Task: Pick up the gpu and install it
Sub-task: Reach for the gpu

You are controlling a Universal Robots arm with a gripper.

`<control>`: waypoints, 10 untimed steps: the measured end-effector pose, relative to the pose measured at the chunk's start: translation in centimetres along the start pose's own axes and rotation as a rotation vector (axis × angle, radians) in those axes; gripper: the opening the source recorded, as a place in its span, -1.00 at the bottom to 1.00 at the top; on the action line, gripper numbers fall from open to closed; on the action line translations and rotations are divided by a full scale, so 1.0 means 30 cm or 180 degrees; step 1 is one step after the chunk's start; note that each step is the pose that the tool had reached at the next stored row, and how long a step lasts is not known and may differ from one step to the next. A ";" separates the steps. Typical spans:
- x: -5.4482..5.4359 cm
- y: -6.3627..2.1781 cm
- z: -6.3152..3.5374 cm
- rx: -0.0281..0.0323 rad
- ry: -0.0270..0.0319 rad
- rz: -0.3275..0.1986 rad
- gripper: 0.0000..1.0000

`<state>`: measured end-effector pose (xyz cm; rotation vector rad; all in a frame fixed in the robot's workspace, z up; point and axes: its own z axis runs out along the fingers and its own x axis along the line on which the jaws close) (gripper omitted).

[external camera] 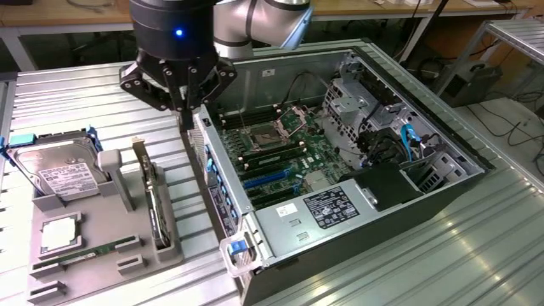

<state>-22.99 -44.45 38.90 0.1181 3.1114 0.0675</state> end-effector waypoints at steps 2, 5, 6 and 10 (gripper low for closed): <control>0.030 -0.006 0.005 0.0000 0.0000 -0.0001 -0.79; 0.076 -0.015 0.013 0.0001 0.0000 0.0000 -0.79; 0.092 -0.017 0.016 0.0001 0.0000 0.0000 -0.79; 0.154 -0.025 0.032 0.0001 0.0000 0.0000 -0.79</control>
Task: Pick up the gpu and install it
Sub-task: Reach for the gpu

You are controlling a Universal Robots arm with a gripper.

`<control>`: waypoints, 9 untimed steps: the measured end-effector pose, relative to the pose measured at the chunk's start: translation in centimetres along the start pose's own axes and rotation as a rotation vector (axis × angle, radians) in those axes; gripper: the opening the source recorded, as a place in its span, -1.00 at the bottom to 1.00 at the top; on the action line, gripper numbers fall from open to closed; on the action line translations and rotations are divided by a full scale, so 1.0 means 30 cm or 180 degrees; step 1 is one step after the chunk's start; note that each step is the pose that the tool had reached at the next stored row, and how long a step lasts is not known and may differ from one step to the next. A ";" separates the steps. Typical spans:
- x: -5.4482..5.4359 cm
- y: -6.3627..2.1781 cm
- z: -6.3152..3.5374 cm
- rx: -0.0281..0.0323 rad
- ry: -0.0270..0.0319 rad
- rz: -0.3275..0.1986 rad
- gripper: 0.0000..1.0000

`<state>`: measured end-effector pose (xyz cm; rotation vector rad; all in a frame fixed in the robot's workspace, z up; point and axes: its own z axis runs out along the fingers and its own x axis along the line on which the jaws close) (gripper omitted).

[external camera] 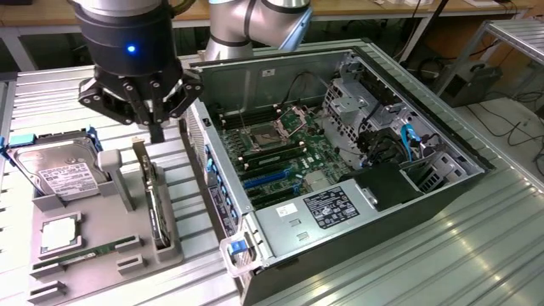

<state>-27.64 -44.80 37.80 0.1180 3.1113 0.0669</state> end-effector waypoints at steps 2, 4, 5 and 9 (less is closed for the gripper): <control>0.030 -0.003 0.008 0.0000 0.0000 0.0000 -0.79; 0.054 -0.005 0.017 0.0002 0.0000 0.0000 -0.79; 0.060 -0.006 0.025 0.0005 -0.0001 0.0000 -0.79; 0.060 -0.006 0.025 0.0007 0.0000 0.0000 -0.79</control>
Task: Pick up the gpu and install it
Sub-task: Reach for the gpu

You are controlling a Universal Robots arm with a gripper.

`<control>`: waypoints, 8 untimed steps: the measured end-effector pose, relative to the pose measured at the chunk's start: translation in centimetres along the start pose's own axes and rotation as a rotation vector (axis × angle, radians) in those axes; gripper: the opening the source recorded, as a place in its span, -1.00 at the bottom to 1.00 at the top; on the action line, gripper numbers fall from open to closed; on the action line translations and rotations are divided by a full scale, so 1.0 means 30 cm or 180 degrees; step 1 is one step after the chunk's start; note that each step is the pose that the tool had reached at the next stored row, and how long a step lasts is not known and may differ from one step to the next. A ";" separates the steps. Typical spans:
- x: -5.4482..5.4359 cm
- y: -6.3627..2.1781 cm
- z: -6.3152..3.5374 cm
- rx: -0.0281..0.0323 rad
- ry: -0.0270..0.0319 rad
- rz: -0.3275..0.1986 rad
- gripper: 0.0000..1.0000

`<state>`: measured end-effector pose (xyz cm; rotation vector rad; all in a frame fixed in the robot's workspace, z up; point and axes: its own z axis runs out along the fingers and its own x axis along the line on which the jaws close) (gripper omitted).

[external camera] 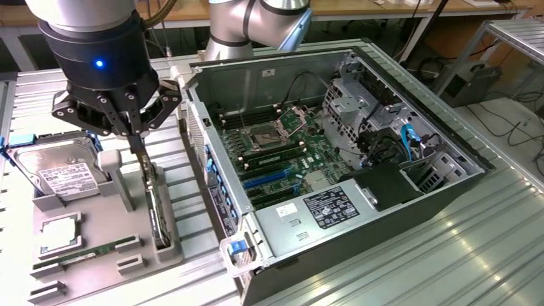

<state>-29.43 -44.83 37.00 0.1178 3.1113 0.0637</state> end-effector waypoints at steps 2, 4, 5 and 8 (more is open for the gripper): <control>0.000 0.000 0.000 0.0000 0.0000 0.0000 -0.79; 0.000 0.000 0.000 0.0000 0.0000 0.0000 -0.79; 0.000 0.000 0.000 0.0000 0.0000 0.0000 -0.79; 0.000 0.000 0.000 0.0000 0.0000 0.0000 -0.79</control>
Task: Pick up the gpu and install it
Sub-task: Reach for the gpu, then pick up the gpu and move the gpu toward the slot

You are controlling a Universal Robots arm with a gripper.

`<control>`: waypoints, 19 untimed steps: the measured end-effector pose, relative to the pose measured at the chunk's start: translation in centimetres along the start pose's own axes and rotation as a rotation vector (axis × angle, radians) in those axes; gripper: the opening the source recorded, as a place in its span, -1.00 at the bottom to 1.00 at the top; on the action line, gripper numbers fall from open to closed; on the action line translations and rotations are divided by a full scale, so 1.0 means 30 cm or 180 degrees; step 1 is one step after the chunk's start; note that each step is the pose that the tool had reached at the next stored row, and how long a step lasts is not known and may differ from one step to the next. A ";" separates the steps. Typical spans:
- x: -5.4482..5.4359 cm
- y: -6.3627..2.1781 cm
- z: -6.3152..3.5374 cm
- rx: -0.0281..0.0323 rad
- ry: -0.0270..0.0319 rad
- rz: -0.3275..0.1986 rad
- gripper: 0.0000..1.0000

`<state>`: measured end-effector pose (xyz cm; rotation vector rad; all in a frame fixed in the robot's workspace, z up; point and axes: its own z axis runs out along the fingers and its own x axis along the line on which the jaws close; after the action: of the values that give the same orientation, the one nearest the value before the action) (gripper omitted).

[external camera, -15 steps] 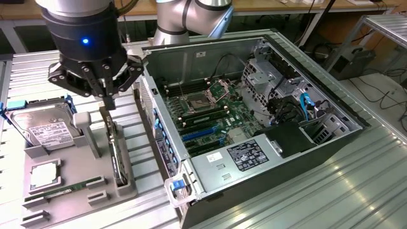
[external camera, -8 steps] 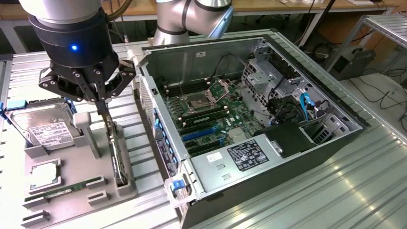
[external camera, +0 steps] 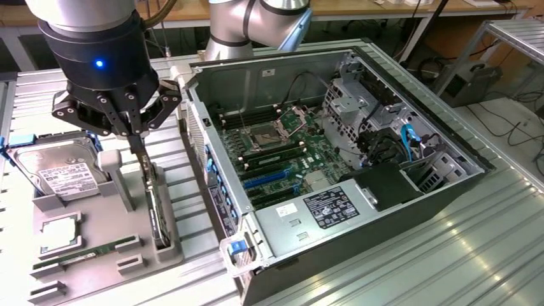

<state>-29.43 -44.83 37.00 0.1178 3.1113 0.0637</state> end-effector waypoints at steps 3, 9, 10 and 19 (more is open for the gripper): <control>0.000 0.000 0.000 0.0000 0.0000 0.0000 -0.79; 0.000 0.000 0.000 0.0000 0.0000 0.0000 -0.79; 0.000 0.000 0.000 0.0000 0.0000 0.0000 -0.79; 0.000 0.000 0.000 0.0000 0.0000 0.0000 -0.15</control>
<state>-29.43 -44.83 37.00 0.1178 3.1113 0.0637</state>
